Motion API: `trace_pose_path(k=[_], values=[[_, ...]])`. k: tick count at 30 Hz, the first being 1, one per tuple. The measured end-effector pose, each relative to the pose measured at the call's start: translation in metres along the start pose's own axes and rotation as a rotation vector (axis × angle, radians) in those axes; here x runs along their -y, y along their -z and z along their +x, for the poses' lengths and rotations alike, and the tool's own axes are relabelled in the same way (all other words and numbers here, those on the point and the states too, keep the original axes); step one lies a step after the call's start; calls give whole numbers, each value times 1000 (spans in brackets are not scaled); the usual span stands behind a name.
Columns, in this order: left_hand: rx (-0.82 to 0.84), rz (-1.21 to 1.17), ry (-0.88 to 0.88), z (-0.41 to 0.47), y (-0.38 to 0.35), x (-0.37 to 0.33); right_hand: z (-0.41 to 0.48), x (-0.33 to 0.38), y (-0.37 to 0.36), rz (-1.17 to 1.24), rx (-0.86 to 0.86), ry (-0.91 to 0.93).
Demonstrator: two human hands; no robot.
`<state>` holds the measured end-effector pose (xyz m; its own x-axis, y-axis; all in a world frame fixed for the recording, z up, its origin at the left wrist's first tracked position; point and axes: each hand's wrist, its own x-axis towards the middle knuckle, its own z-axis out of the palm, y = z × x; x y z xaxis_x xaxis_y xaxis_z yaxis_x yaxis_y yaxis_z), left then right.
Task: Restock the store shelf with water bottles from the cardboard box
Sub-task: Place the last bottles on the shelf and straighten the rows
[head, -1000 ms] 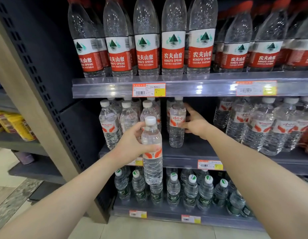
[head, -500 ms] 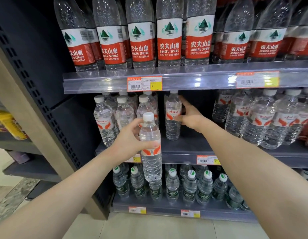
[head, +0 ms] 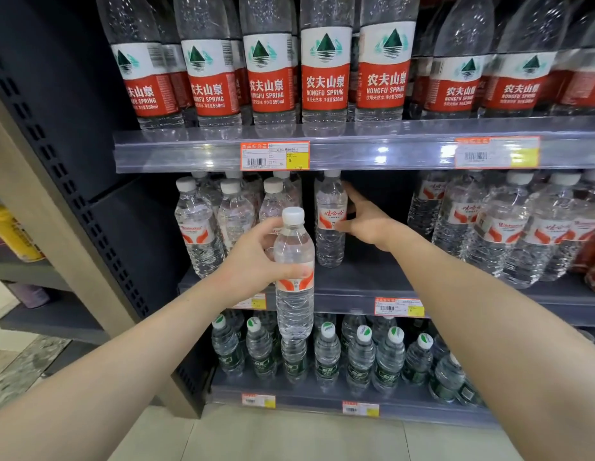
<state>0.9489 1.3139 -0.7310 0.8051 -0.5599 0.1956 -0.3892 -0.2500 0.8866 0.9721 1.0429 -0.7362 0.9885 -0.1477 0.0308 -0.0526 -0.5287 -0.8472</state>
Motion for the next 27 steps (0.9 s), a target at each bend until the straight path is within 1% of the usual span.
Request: trace_pose_path(k=[2,5,8,9,10,13,14,19,23,27], values=[[-4,3,-4,0,-1,-1,-3,-1,0,46,-11,-22],[-3,29,-12,3,-7,-7,-19,0,1,186,-85,-64],[3,32,-25,12,-14,-16,-51,6,1,224,-116,-21],[6,28,-26,16,-17,-20,-62,7,2,207,-93,10],[11,24,-29,21,-20,-24,-73,7,4,193,-32,29],[10,31,-58,34,-30,-34,-94,6,3,168,277,23],[8,44,-72,37,-32,-36,-97,6,0,152,303,20],[-13,24,-95,53,-41,-38,-89,5,-8,191,59,67],[-51,-25,-104,61,-46,-34,-80,4,-5,227,-38,85],[-55,3,-59,65,-49,-26,-69,-3,-8,214,-72,88]])
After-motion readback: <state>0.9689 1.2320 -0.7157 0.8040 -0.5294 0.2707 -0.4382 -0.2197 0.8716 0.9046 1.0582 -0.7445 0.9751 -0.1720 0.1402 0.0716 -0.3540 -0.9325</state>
